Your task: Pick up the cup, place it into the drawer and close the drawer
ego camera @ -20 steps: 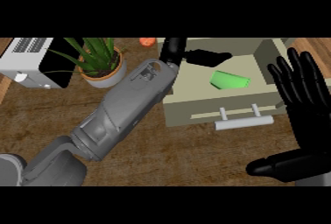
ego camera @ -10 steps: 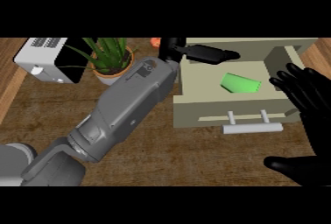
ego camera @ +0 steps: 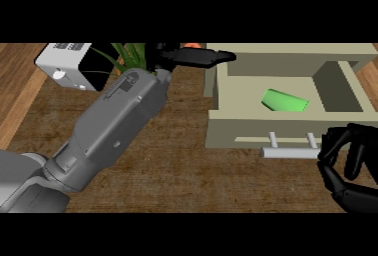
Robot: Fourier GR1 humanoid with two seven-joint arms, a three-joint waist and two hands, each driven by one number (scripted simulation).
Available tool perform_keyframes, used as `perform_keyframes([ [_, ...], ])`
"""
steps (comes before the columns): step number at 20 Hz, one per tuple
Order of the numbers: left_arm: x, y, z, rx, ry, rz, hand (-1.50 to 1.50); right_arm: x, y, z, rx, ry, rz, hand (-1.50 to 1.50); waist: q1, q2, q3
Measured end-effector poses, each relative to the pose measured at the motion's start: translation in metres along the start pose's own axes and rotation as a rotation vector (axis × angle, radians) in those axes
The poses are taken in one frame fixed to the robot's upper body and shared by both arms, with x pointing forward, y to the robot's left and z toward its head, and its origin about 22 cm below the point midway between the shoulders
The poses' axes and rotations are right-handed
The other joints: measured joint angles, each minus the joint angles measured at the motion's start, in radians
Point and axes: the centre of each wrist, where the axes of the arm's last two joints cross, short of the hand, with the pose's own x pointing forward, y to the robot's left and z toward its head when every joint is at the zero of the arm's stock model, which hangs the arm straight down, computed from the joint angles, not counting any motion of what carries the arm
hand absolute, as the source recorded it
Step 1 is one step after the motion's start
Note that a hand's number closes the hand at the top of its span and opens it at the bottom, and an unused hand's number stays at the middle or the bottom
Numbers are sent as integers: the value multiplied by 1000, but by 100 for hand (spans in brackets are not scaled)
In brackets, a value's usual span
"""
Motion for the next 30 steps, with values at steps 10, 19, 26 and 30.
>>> perform_keyframes([
  [10,17,93,57,88,33,24,-150,-11,11,6,54,115,168,150,14,0,0],
  [19,21,147,123,105,52,39,-150,-35,20,-9,182,157,463,150,17,6,0],
  [26,20,188,154,123,49,41,-150,-86,41,-22,267,189,664,150,7,11,0],
  [30,23,206,174,126,50,40,-150,-113,49,-33,285,219,711,-150,1,10,0],
])
